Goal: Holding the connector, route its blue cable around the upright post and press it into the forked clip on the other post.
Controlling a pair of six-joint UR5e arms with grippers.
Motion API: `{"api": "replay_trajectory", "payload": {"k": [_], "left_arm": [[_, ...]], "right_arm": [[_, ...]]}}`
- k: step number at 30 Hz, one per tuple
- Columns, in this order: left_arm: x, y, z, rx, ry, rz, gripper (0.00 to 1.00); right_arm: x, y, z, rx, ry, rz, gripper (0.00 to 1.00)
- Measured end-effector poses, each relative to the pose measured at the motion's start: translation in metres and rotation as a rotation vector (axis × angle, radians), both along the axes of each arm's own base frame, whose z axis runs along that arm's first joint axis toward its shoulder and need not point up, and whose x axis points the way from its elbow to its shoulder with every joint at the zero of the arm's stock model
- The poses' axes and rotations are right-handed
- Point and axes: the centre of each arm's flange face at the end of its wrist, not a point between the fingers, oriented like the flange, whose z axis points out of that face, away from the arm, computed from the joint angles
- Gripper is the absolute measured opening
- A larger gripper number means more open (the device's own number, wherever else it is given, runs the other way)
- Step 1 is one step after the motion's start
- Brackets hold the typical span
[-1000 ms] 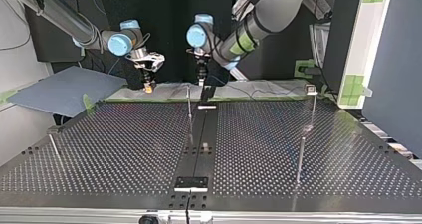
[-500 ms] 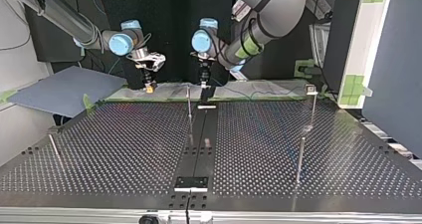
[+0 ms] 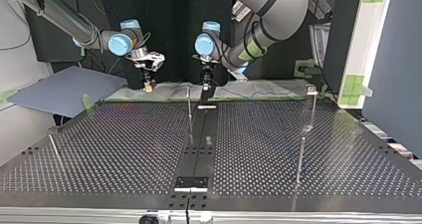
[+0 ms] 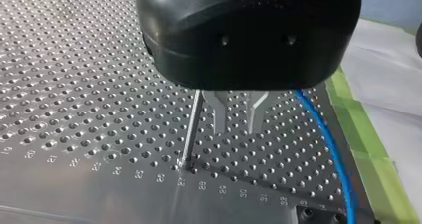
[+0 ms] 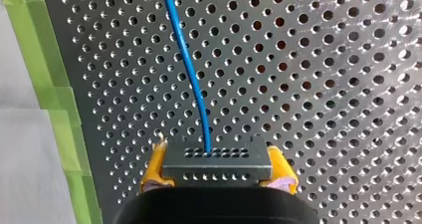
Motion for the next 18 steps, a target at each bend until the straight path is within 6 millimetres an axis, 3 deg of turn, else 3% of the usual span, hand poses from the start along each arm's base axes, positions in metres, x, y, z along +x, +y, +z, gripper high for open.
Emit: {"api": "replay_trajectory", "payload": {"k": [18], "left_arm": [[0.008,0.010,0.000,0.001,0.005,0.028,0.24]], "right_arm": [[-0.004,0.001,-0.012,0.013,0.007,-0.016,0.00]]}}
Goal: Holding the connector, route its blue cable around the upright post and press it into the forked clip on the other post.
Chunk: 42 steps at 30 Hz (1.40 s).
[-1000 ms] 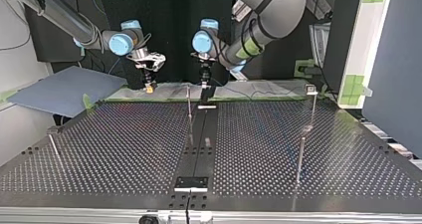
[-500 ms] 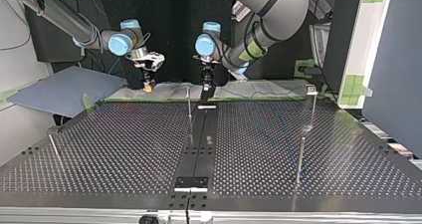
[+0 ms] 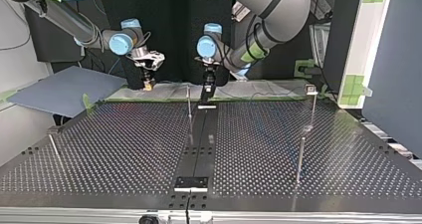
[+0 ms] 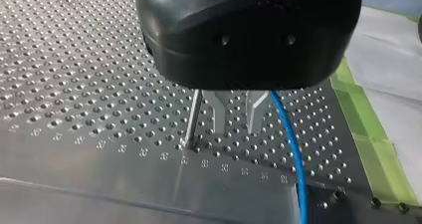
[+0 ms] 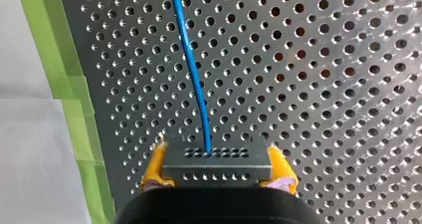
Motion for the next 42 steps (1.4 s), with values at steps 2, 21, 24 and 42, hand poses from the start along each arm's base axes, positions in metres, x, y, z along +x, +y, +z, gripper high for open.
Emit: {"api": "replay_trajectory", "payload": {"k": [2,21,24,42], "left_arm": [[0.0011,0.0010,0.0001,0.001,0.003,0.002,0.24],[-0.0017,0.0026,-0.0037,0.006,0.038,-0.016,0.24],[-0.0025,0.0020,-0.0043,0.001,0.042,-0.018,0.24],[0.0045,0.0015,-0.0012,-0.057,0.028,-0.012,0.13]], "right_arm": [[-0.0004,-0.0002,-0.0008,0.000,0.000,-0.001,0.00],[-0.0057,-0.0053,-0.0014,-0.017,-0.004,-0.020,0.00],[-0.0058,-0.0052,-0.0016,-0.016,-0.003,-0.020,0.00],[-0.0045,-0.0051,-0.0017,-0.021,-0.005,-0.018,0.00]]}}
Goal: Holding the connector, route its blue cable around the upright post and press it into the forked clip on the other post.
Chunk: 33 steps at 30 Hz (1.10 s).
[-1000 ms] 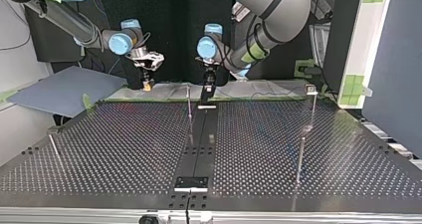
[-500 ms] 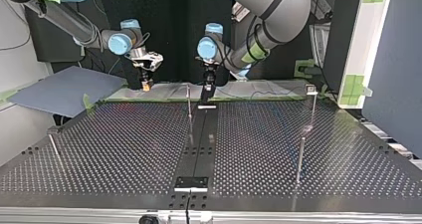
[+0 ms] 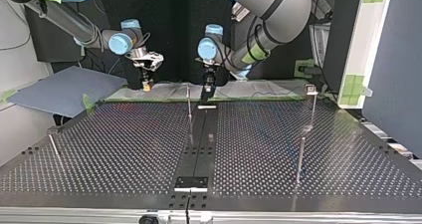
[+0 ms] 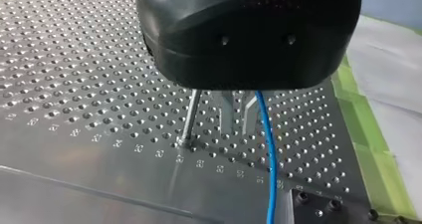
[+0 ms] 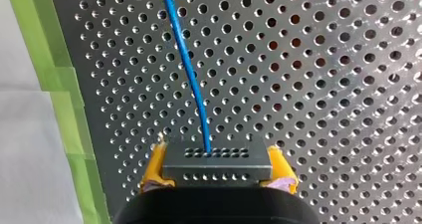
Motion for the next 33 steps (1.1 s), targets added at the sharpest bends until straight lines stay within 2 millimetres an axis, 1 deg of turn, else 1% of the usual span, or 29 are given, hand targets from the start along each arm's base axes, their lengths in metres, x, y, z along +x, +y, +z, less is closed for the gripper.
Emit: {"api": "replay_trajectory", "payload": {"k": [11,12,13,17,23,24,26,30,33], "left_arm": [[0.012,0.011,0.001,-0.021,0.001,0.016,0.13],[0.012,0.011,0.000,-0.022,0.002,0.012,0.15],[0.013,0.012,0.000,-0.022,0.004,0.007,0.15],[0.013,0.012,-0.002,-0.018,0.014,-0.008,0.15],[0.010,0.013,-0.011,-0.004,0.040,-0.018,0.15],[0.011,0.013,-0.012,-0.003,0.043,-0.017,0.17],[0.010,0.014,-0.012,-0.002,0.051,-0.019,0.17],[0.011,0.013,-0.013,-0.008,0.055,-0.022,0.17],[0.010,0.013,-0.013,-0.010,0.058,-0.024,0.17]], "right_arm": [[-0.001,-0.004,0.002,-0.020,-0.016,-0.006,0.00],[-0.001,-0.004,0.002,-0.022,-0.017,-0.006,0.00],[-0.001,-0.004,0.002,-0.023,-0.018,-0.006,0.00],[-0.001,-0.005,0.002,-0.023,-0.020,-0.006,0.00],[-0.001,-0.004,0.001,-0.023,-0.021,-0.005,0.00],[-0.001,-0.004,0.001,-0.022,-0.021,-0.004,0.00],[0.000,-0.004,0.001,-0.021,-0.021,-0.003,0.00],[0.000,-0.002,-0.005,-0.013,-0.017,-0.002,0.00],[-0.001,-0.002,-0.015,0.002,-0.008,-0.002,0.00]]}}
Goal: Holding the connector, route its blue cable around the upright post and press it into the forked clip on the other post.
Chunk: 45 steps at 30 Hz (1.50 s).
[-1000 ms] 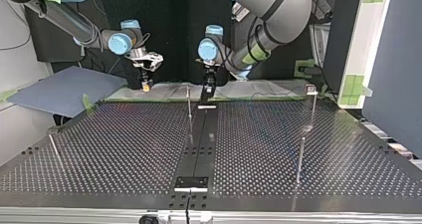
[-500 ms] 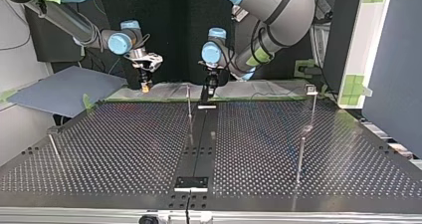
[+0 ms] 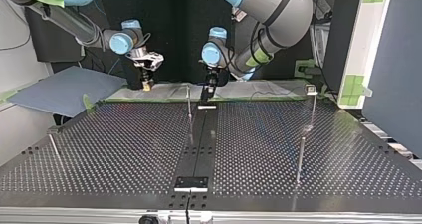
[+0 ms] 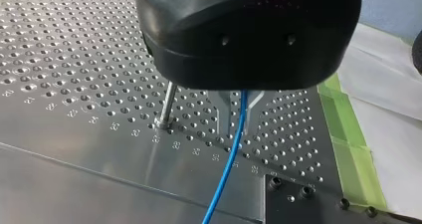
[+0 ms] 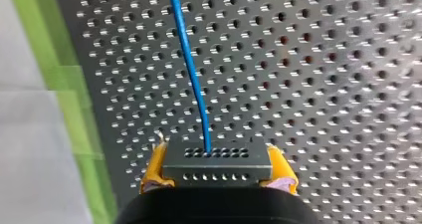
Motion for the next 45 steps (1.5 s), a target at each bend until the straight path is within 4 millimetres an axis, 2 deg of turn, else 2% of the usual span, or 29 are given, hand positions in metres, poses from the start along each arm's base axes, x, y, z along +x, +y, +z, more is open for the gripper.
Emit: {"api": "replay_trajectory", "payload": {"k": [6,18,23,33,45], "left_arm": [[0.000,0.000,0.000,-0.002,0.003,-0.001,0.17],[0.003,0.003,0.000,-0.004,0.000,0.008,0.17],[0.011,0.003,0.005,-0.014,-0.014,0.016,0.17],[0.034,-0.007,0.022,-0.038,-0.038,0.013,0.17],[0.046,0.000,0.024,-0.062,-0.034,-0.005,0.20]], "right_arm": [[-0.001,0.000,-0.011,0.018,0.008,0.001,0.00],[0.002,-0.009,-0.008,0.013,0.006,0.000,0.00],[0.001,-0.015,-0.005,0.006,0.004,-0.010,0.00],[-0.016,-0.035,0.000,-0.012,0.017,-0.111,0.00],[-0.030,-0.049,0.001,-0.027,0.032,-0.166,0.00]]}}
